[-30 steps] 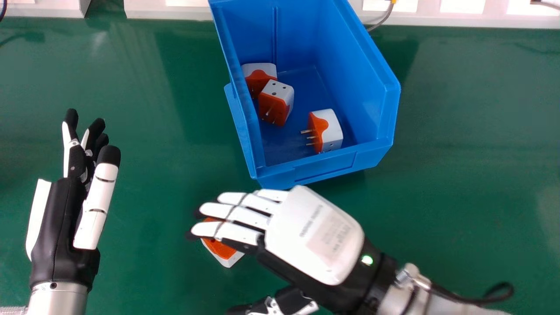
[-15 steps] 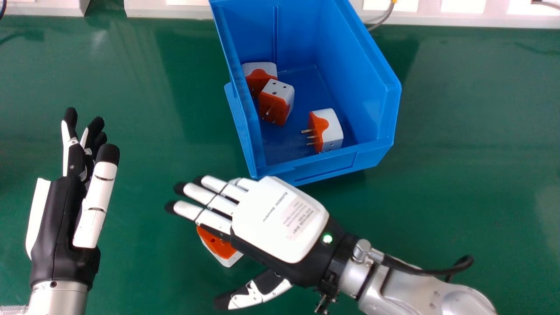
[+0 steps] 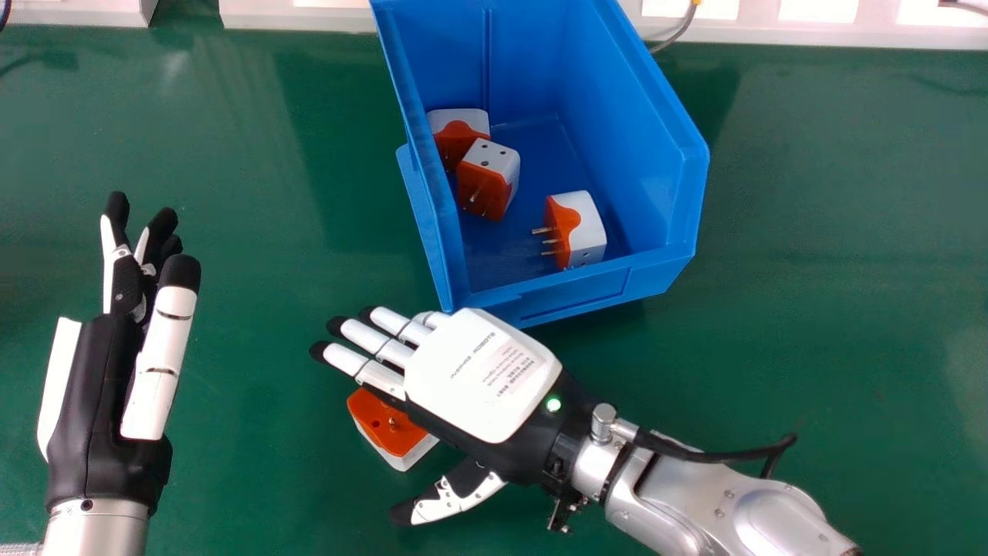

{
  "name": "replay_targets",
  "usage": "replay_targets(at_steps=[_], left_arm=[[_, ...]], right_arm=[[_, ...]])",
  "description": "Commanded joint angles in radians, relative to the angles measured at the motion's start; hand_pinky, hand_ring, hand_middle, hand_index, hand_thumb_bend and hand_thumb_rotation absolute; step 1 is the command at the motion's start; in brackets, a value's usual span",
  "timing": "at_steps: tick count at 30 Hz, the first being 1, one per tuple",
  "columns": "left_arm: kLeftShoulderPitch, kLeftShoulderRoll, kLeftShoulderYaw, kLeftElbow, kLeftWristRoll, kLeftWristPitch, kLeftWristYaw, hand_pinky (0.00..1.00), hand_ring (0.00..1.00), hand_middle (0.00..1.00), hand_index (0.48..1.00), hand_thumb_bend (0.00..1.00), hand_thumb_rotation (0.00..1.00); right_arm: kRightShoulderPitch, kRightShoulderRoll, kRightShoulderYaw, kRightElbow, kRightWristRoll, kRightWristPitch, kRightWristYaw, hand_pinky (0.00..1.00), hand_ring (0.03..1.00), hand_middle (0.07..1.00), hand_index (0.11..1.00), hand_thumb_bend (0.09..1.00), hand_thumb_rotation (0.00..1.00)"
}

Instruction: Pick all objects and put in blue box

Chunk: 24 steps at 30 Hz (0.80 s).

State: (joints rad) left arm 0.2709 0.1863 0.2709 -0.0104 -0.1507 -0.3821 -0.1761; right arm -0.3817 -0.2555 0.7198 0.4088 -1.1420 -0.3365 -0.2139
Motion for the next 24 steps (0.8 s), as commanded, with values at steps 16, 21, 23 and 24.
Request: replay_targets(at_steps=[16, 21, 23, 24], left_arm=[[0.017, -0.005, -0.004, -0.069, -0.002, 0.004, 0.004, 0.97, 0.98, 0.98, 0.965, 0.58, 0.86], [0.018, -0.010, -0.009, -0.076, -0.004, 0.001, 0.004, 0.97, 0.97, 0.98, 0.964, 0.57, 0.86], [0.017, -0.011, -0.011, -0.077, -0.001, 0.002, 0.006, 0.97, 0.97, 0.97, 0.960, 0.57, 0.86], [0.017, -0.011, -0.011, -0.077, -0.001, 0.001, 0.005, 0.97, 0.97, 0.97, 0.961, 0.57, 0.86]], right_arm=[[-0.068, 0.063, 0.045, 0.123, 0.032, 0.041, 0.026, 0.75, 0.895, 0.944, 0.904, 0.456, 0.50], [-0.099, 0.081, 0.066, 0.159, 0.037, 0.063, 0.050, 0.76, 0.908, 0.957, 0.914, 0.440, 0.54], [-0.112, 0.088, 0.072, 0.178, 0.042, 0.066, 0.049, 0.76, 0.907, 0.956, 0.913, 0.443, 0.53], [-0.119, 0.092, 0.075, 0.187, 0.046, 0.066, 0.046, 0.76, 0.906, 0.953, 0.911, 0.448, 0.53]])
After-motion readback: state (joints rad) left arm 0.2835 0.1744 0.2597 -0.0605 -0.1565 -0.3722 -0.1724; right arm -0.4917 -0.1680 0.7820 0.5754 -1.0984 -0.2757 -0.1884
